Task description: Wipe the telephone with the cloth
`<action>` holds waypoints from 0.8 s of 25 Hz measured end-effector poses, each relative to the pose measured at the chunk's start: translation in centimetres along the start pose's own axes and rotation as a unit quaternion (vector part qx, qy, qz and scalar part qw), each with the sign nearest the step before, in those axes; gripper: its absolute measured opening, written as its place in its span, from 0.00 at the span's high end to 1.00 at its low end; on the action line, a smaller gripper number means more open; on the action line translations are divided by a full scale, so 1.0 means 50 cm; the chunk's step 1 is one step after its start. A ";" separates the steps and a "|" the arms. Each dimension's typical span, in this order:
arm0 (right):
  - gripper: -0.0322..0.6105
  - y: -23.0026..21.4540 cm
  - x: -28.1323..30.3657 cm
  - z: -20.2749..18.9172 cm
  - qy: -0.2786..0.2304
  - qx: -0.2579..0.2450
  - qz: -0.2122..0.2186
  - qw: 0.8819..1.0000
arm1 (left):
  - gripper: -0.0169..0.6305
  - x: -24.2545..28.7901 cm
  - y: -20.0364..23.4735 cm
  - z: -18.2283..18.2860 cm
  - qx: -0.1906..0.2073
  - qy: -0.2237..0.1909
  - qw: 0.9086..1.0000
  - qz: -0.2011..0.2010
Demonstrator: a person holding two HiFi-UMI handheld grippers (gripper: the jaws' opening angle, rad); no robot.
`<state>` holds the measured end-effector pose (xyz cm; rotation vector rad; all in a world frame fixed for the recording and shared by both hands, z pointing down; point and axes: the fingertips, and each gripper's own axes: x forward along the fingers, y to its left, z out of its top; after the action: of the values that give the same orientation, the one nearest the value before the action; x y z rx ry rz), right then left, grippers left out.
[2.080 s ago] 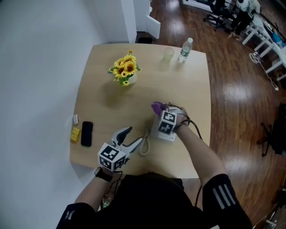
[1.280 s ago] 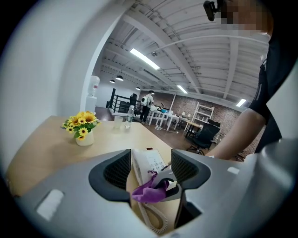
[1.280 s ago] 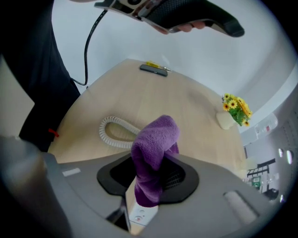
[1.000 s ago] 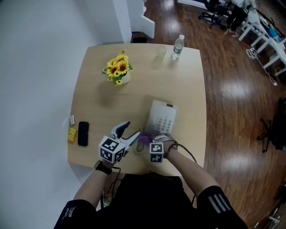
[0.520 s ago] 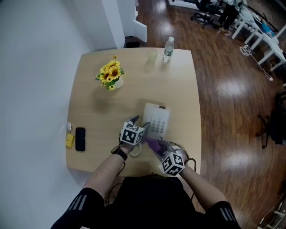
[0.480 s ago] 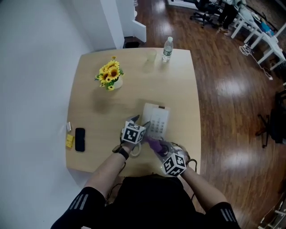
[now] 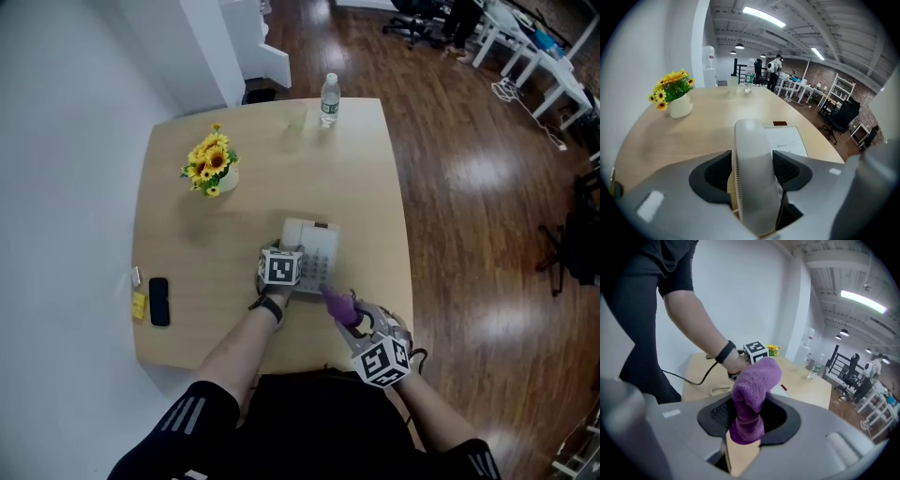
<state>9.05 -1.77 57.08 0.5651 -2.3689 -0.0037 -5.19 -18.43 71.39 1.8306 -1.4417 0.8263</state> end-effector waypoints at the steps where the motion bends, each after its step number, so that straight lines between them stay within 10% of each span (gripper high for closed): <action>1: 0.74 -0.005 -0.008 0.004 -0.005 0.002 -0.002 1.000 | 0.58 0.003 -0.002 0.001 -0.002 -0.002 1.000 0.004; 14: 0.74 -0.047 -0.032 0.025 -0.040 0.012 -0.008 0.999 | 0.64 -0.065 -0.025 0.039 -0.042 -0.055 0.995 -0.072; 20: 0.74 -0.085 -0.039 0.085 -0.077 0.017 -0.014 0.997 | 0.64 -0.250 -0.076 0.126 -0.096 -0.183 0.946 -0.251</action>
<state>9.36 -5.48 51.94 0.6345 -2.5155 -0.0197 -3.38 -15.80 57.26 2.1326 -1.1266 0.0909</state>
